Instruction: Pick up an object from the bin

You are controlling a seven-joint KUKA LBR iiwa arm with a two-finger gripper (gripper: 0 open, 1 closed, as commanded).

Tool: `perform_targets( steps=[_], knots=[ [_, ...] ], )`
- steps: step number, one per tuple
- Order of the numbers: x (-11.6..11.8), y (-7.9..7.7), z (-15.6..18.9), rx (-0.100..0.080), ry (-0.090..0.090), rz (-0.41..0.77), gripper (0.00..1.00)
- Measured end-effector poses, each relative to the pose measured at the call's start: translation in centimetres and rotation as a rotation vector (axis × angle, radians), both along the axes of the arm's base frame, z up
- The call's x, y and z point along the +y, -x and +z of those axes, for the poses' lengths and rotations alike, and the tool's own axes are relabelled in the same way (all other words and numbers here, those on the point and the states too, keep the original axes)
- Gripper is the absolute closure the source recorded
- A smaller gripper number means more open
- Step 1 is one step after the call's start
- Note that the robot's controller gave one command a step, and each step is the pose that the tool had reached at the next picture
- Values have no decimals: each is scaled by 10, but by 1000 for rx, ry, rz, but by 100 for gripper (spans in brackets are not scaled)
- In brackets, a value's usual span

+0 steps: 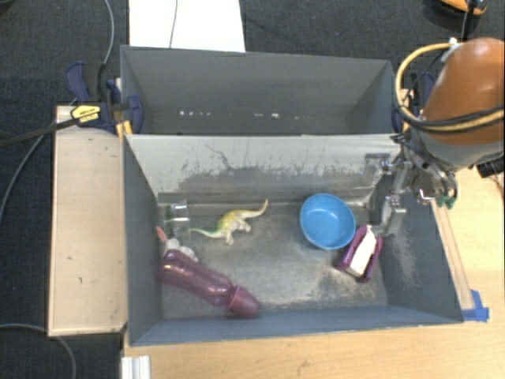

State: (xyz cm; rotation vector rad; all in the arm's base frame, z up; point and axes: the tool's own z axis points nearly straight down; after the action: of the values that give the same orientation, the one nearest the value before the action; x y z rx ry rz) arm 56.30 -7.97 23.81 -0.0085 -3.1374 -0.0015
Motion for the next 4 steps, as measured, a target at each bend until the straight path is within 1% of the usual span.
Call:
perform_targets(
  steps=[1, 2, 3, 4],
  knots=[
    [0, -1, 5, -8, 1, 2, 0],
    [3, 0, -34, -15, 2, 204, 0],
    [14, 1, -63, -5, -1, 248, 0],
    [29, 11, -86, -15, 0, -171, 0]
  ],
)
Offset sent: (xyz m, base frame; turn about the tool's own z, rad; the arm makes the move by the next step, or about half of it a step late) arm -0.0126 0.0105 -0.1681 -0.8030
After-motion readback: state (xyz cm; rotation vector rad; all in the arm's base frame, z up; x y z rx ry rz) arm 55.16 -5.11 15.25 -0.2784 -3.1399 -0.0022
